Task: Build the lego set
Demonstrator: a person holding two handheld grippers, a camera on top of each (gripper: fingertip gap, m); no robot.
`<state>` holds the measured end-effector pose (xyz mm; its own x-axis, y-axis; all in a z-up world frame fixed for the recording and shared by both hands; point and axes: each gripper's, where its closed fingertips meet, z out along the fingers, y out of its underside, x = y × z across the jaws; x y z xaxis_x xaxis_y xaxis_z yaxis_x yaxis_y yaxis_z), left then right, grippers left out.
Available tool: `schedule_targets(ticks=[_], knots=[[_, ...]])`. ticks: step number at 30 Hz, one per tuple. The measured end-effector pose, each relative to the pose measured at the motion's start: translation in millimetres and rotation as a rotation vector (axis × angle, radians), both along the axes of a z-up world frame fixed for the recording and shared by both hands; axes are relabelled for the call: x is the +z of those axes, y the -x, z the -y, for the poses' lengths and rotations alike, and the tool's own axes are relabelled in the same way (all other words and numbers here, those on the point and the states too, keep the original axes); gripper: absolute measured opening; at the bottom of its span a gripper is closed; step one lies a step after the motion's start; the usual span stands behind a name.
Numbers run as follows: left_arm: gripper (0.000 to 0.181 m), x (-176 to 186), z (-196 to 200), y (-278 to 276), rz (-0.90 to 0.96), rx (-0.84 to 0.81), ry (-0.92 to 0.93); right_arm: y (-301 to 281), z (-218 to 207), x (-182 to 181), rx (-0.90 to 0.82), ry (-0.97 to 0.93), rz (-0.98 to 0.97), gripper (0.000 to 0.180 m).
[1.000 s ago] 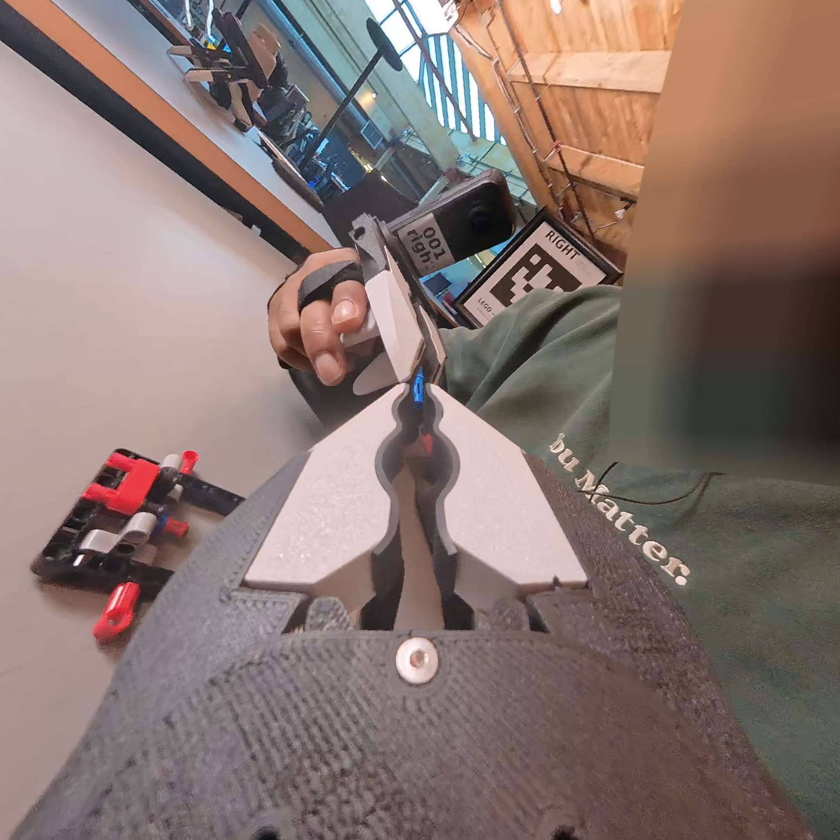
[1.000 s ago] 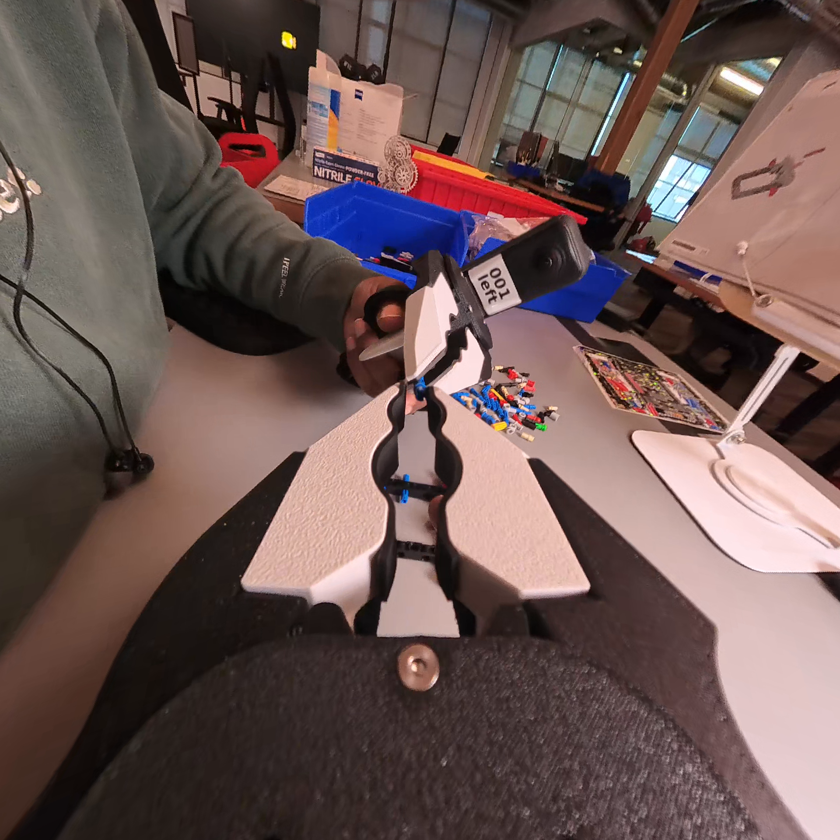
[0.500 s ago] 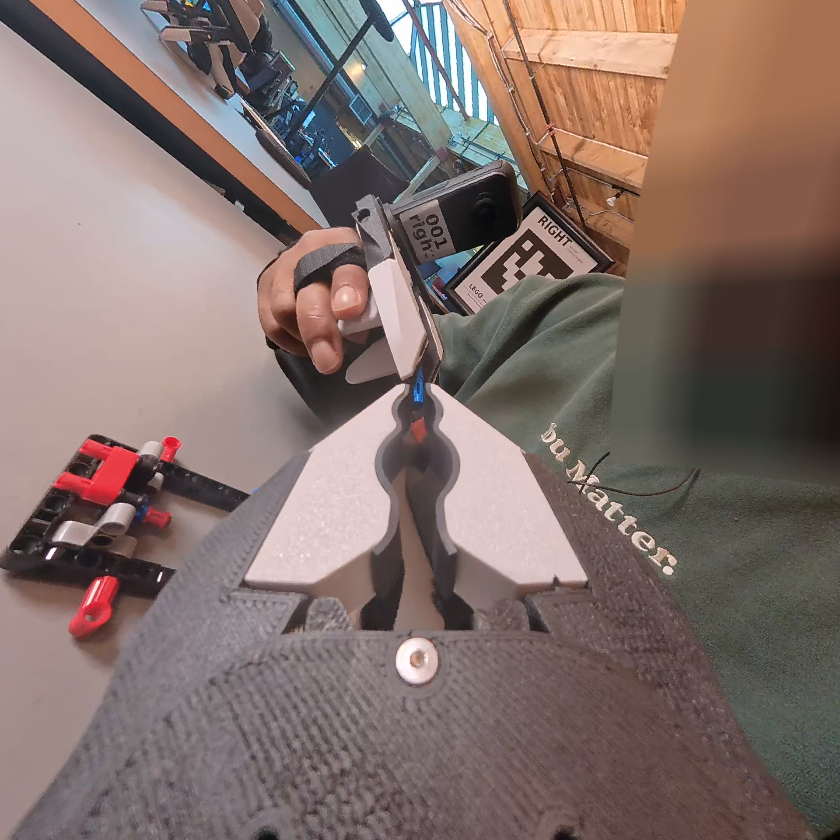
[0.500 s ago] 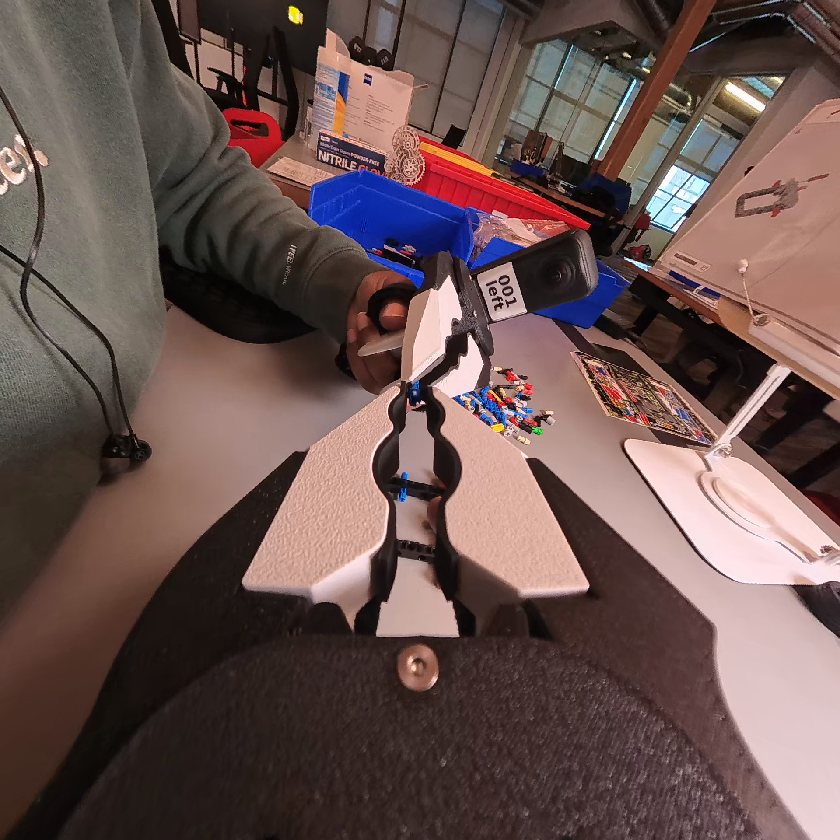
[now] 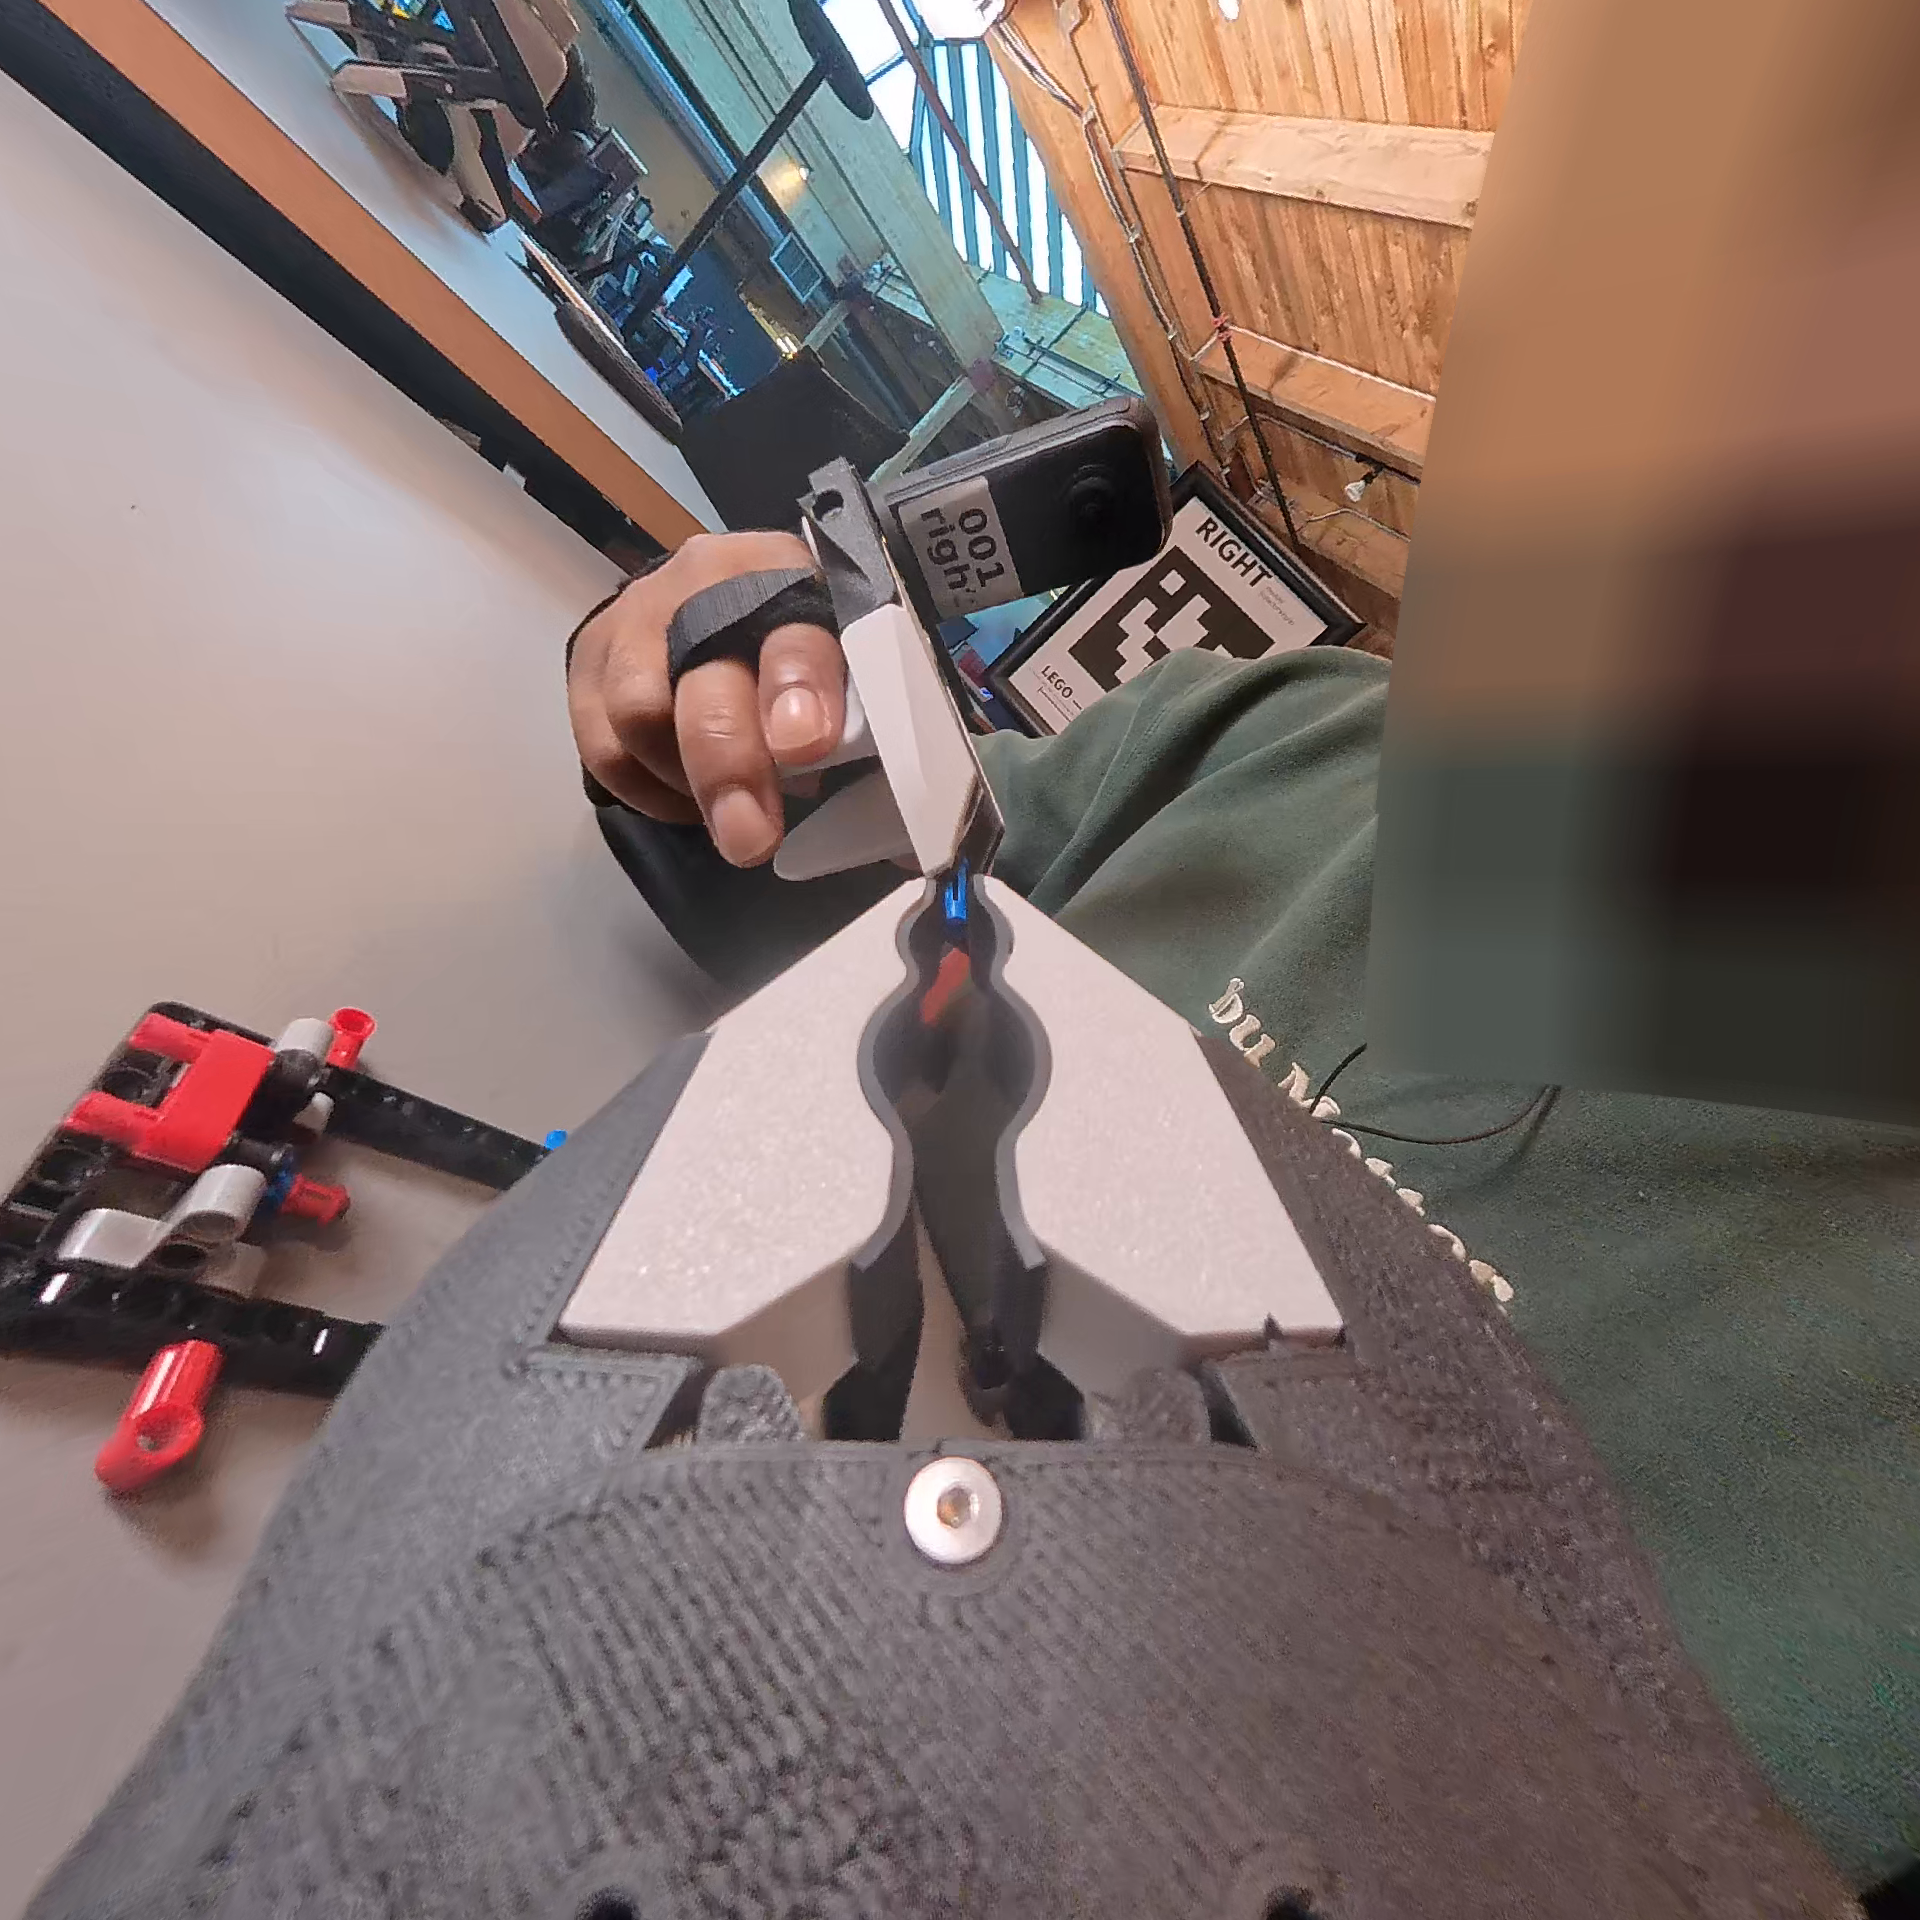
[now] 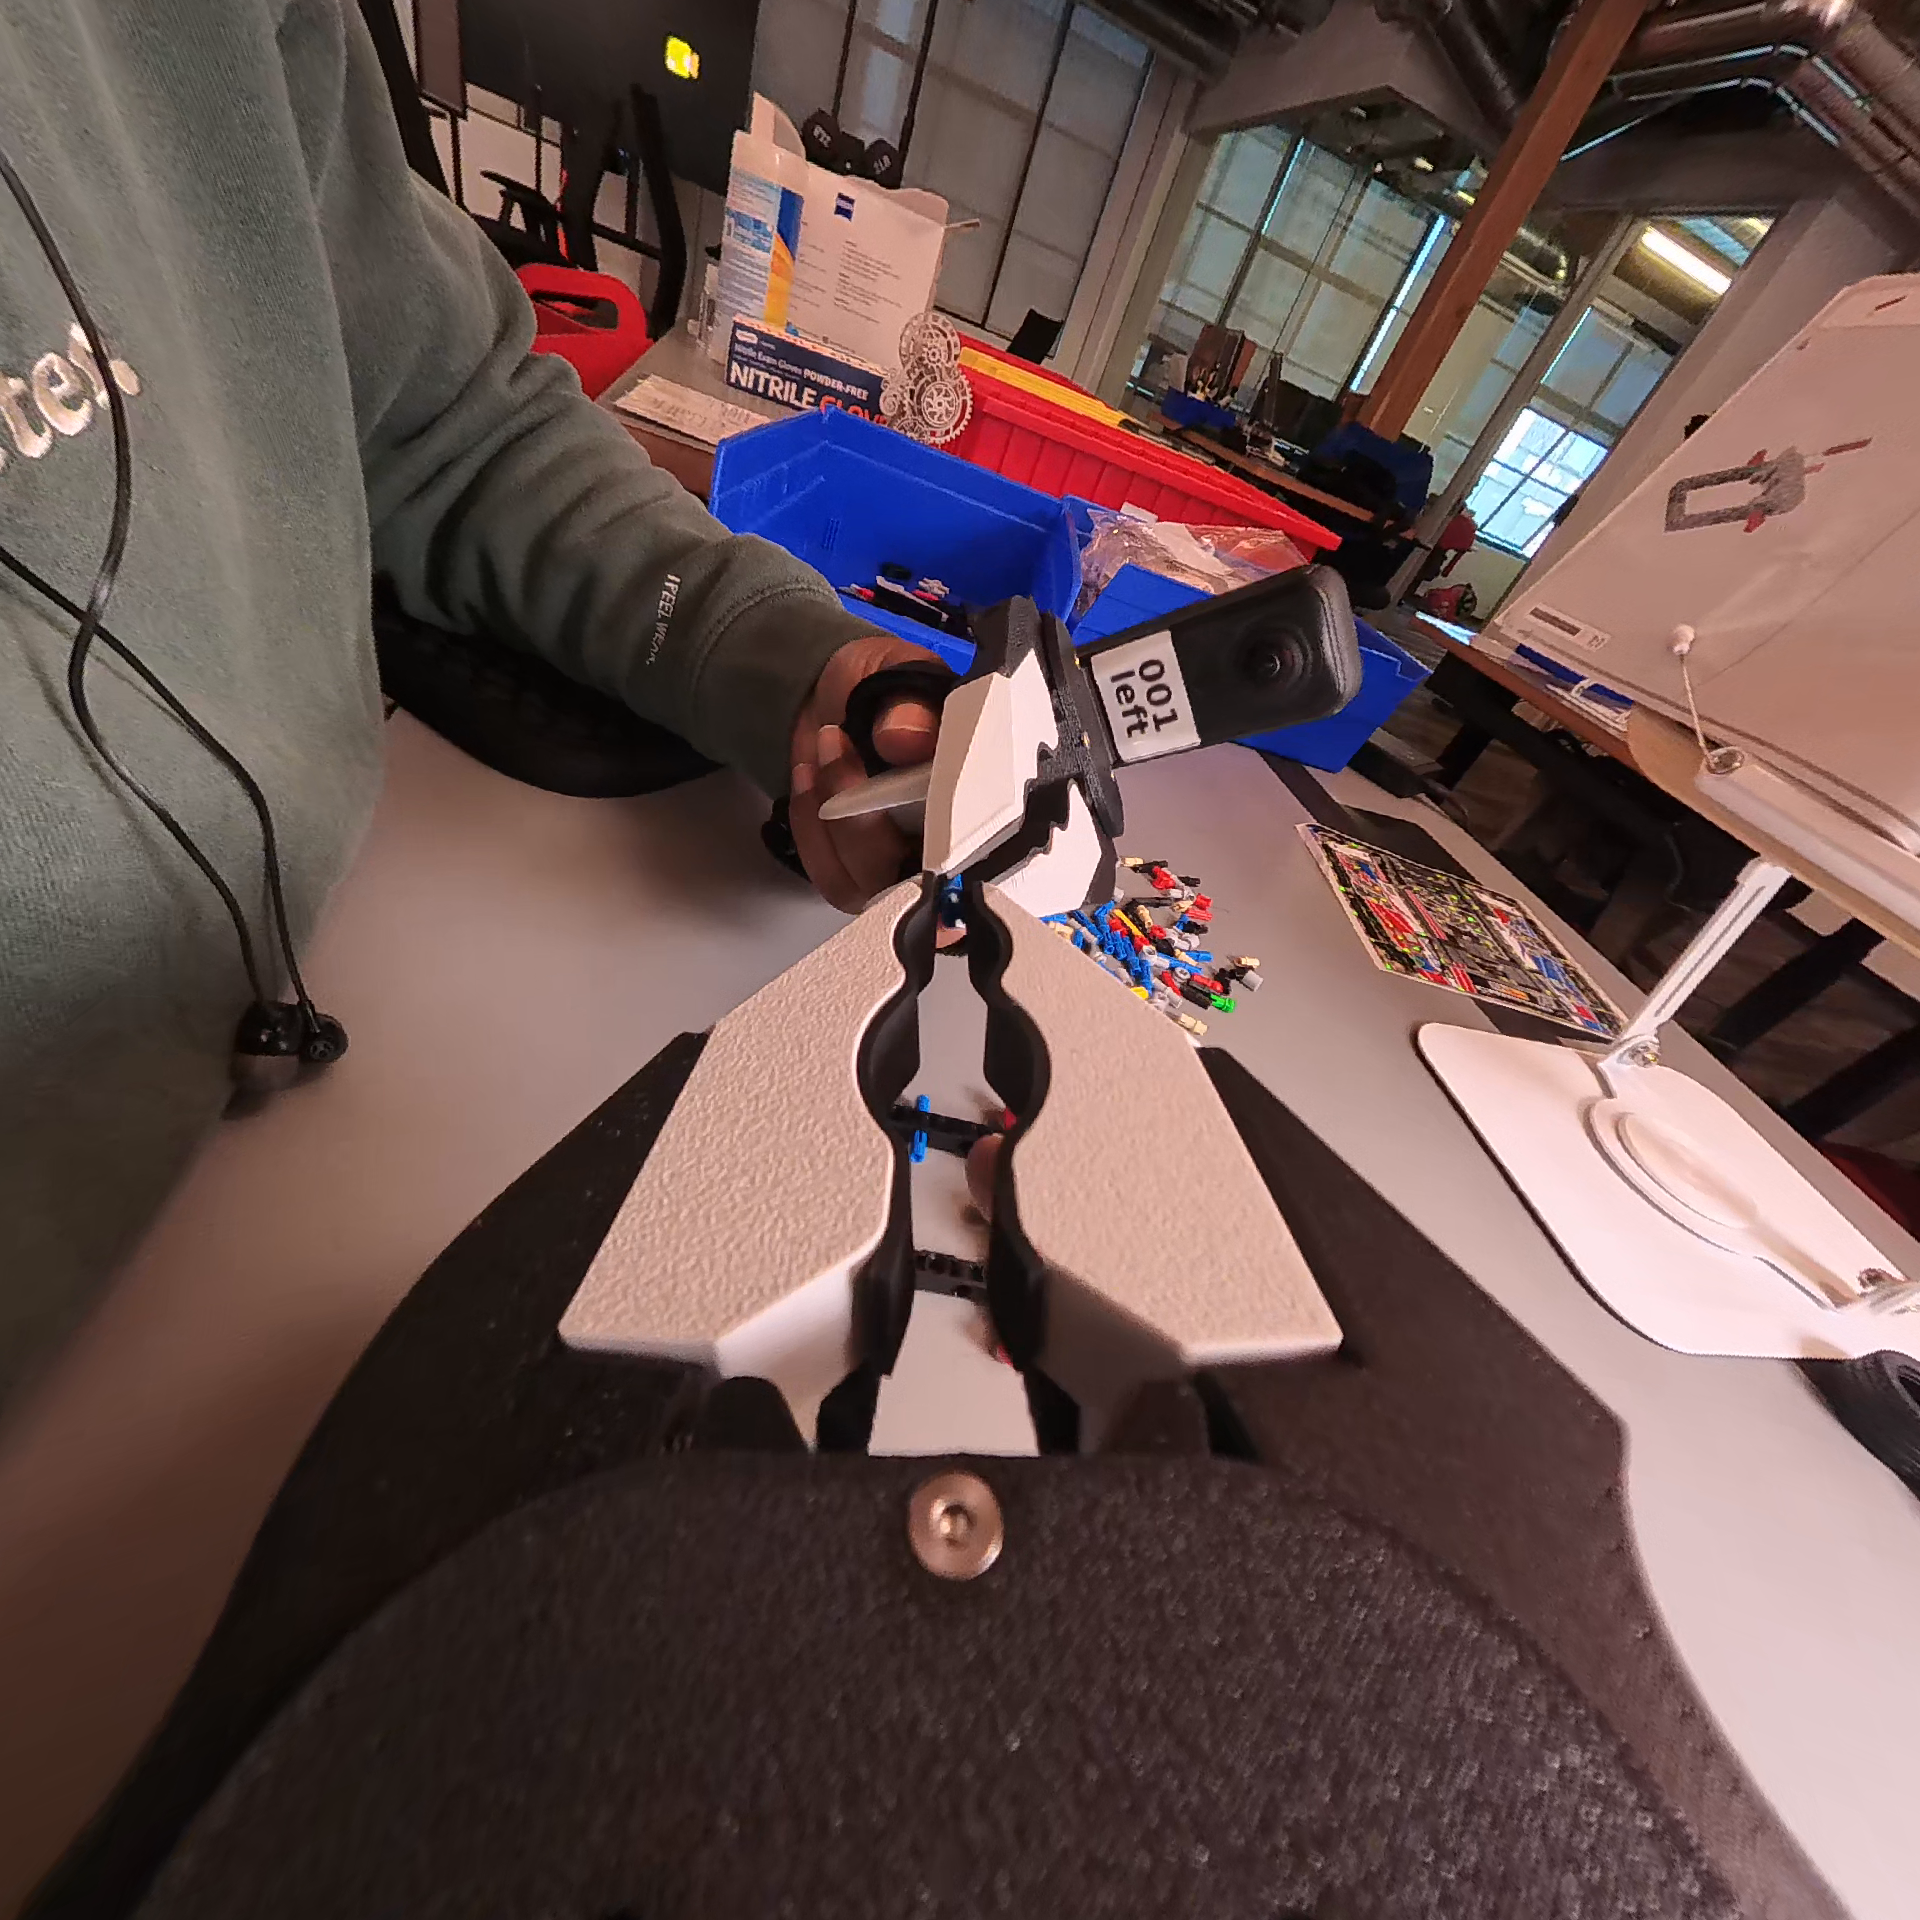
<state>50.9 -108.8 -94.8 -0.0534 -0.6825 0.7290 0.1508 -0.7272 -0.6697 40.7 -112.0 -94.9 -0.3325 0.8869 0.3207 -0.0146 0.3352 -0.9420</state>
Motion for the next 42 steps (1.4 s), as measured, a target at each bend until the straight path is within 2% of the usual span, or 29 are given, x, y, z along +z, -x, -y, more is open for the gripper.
schedule_targets(ticks=[10,26,30,33,37,42], knots=[[0.003,-2.0,-4.6,2.7,0.015,0.022,0.034,2.4,-5.4,-2.0,-0.01,0.046,0.029,0.002],[0.0,-6.8,-18.9,18.0,-0.146,0.176,-0.112,3.3,-16.1,-3.2,-0.001,0.226,0.079,0.002],[0.014,-26.9,-27.9,24.3,-0.338,0.247,-0.199,3.0,-36.2,8.1,-0.011,0.509,0.083,0.002],[0.022,-53.9,-25.8,23.4,-0.56,0.225,-0.298,2.2,-51.5,5.2,-0.04,0.622,0.105,0.002],[0.022,-93.1,-13.4,18.1,-0.837,0.116,-0.431,2.1,-60.6,-3.9,-0.075,0.63,0.14,0.002],[0.018,-114.1,-5.5,11.6,-1.008,0.04,-0.53,1.7,-68.1,-9.5,-0.117,0.618,0.16,0.002]])
